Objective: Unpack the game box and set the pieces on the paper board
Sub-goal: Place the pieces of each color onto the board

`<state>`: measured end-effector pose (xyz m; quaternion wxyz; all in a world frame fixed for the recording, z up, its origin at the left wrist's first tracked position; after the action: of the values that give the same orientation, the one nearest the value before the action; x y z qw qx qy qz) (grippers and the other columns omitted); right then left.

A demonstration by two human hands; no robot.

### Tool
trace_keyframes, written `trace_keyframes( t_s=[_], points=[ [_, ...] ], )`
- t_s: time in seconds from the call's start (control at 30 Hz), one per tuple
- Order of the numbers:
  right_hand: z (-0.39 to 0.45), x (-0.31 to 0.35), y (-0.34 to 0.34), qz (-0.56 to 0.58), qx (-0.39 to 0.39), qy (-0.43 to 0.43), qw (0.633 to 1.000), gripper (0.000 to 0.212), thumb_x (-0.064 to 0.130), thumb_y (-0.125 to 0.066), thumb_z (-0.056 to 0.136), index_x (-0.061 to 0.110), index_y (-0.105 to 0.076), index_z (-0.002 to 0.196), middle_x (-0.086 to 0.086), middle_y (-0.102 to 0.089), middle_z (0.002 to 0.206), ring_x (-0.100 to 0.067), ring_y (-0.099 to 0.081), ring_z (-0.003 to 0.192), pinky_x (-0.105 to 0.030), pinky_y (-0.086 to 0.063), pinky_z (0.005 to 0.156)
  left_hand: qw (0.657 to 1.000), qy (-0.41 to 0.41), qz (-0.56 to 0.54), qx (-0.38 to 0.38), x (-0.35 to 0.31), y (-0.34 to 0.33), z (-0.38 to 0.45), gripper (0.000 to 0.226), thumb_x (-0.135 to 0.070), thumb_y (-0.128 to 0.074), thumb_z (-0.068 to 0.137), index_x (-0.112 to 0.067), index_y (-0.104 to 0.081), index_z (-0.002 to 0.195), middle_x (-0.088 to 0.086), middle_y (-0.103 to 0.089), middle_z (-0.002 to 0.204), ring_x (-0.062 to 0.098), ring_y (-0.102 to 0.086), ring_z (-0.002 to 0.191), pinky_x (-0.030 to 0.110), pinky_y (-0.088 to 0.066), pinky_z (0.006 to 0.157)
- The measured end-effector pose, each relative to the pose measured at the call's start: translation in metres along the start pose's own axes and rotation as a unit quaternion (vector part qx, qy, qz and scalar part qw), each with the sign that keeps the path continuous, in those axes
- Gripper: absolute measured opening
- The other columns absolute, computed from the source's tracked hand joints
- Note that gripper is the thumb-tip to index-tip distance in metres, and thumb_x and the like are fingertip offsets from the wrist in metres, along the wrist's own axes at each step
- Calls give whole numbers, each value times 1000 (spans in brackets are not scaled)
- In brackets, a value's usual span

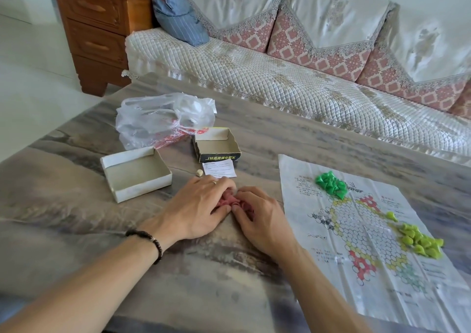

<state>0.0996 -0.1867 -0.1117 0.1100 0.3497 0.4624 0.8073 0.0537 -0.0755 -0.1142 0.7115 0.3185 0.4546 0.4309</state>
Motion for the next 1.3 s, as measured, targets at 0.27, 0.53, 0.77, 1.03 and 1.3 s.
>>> trace_keyframes(
  t_s=[0.27,0.53,0.77,1.03,1.3],
  points=[
    [-1,6,-2,-67,-21,6,998,29,32,-54,86,24,-59,114,5,-60,98,-19,-52,93,-34,-47,77,999,8,23,-40,3,6,1,16,-28,-58,82,-19,-51,95,-10,-55,84,16,-46,84,34,-41,73],
    [2,6,2,-139,-95,0,986,14,25,-54,89,13,-60,83,-2,-57,80,-26,-53,74,-38,-47,61,998,19,32,-45,5,6,1,17,-28,-57,80,-20,-50,94,-9,-56,83,18,-44,80,36,-43,71],
    [6,10,6,-209,-108,-14,972,23,30,-59,85,15,-52,69,-3,-61,63,-28,-58,54,-28,-34,44,998,8,45,-37,6,2,2,19,-38,-52,91,-21,-52,81,-5,-49,80,18,-43,81,37,-43,70],
    [14,13,5,-248,-96,-13,964,32,29,-65,81,15,-47,58,-5,-57,52,-33,-54,41,-26,-33,38,983,75,134,-99,1,17,-3,28,-33,-59,88,-20,-46,67,1,-53,72,28,-57,63,30,-36,47],
    [8,12,11,-175,-125,0,977,36,24,-56,80,19,-28,57,-3,-49,47,-34,-43,39,-30,-32,36,976,99,172,-86,-1,22,-5,36,-25,-72,78,-18,-48,53,1,-53,55,29,-56,51,27,-33,41]
  ],
)
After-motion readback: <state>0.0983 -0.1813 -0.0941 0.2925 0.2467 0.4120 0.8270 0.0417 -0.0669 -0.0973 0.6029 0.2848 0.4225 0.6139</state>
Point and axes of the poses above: each hand's wrist, its own z-axis towards the middle knuckle, its own y-axis out of the back of the hand, x = y × z, the point moved 8 cm from there along z, towards the middle knuckle
